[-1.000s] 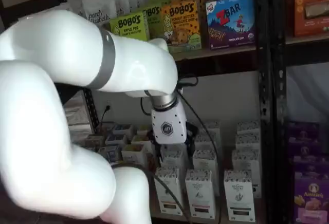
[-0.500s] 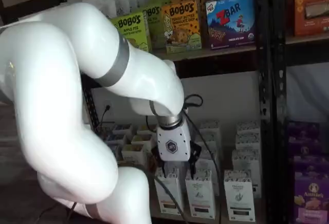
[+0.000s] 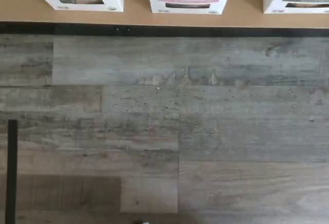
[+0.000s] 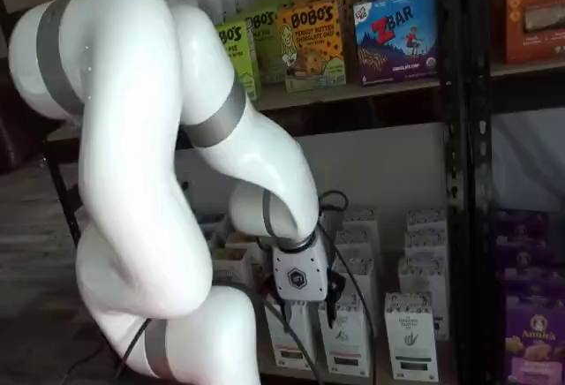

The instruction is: Pick up the white box with a green strip in the middle, on the bottom shelf, the sixth box from the left

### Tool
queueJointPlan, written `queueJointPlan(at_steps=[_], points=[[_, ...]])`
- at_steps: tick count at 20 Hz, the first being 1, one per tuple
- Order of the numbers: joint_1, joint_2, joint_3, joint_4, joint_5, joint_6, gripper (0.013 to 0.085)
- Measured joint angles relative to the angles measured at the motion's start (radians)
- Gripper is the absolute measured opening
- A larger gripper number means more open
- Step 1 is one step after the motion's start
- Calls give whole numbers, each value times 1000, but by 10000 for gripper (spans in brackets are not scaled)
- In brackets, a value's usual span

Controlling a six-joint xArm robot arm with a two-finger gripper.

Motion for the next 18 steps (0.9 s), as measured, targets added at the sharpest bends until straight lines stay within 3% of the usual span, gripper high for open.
queueJointPlan(at_steps=[2,7,12,16,18], points=[[8,48,-9,5,-41,3,850],[9,193,-57,-72,-136,74,850],[-5,309,-117,-49,-192,37,850],[-45,420,-195,-114,-227,61,850],[-57,479,-241,-75,-243,9,850]])
